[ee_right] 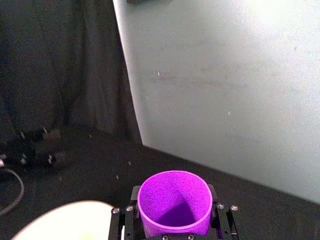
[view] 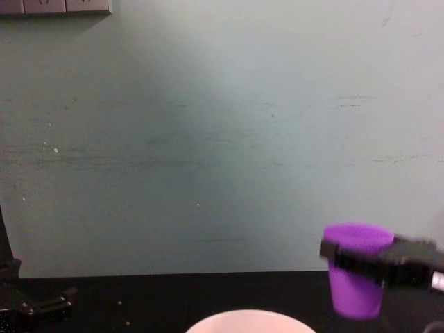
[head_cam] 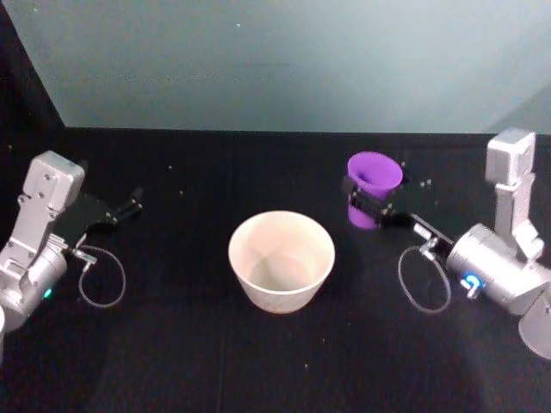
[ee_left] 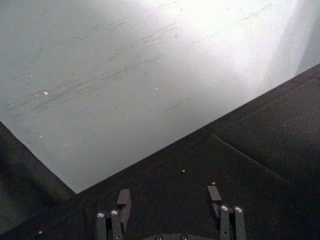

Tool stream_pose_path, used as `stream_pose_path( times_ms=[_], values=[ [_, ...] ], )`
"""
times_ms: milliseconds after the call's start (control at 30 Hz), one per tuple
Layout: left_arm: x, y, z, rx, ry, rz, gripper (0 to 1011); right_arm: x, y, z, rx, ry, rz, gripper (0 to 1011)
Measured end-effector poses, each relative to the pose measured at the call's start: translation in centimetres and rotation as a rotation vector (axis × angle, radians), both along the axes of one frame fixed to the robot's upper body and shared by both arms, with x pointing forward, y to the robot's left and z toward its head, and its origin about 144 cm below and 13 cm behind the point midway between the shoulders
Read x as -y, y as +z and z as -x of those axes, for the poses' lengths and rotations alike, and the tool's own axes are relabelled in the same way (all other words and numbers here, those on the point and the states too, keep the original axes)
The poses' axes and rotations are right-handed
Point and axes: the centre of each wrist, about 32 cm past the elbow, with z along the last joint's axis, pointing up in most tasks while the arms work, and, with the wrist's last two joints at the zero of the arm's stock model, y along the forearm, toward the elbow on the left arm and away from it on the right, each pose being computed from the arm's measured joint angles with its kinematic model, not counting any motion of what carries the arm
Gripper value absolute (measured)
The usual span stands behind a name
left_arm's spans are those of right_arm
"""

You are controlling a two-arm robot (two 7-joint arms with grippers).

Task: Pick up the cup and pour the mung beans from the cup into the bowl.

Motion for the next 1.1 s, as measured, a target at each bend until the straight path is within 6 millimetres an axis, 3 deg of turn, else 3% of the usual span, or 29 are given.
stream_pose_path(
  times_ms=[500, 767, 1100],
  values=[
    [0.0, 0.0, 0.0, 0.000, 0.000, 0.000, 1000, 1.3, 8.1, 0.6, 0.064, -0.026, -0.011, 751],
    [0.0, 0.0, 0.0, 0.000, 0.000, 0.000, 1000, 1.7, 9.6, 1.0, 0.070, -0.031, 0.002, 751],
    [0.0, 0.0, 0.0, 0.000, 0.000, 0.000, 1000, 1.7, 9.7, 1.0, 0.070, -0.030, 0.003, 751]
  ],
)
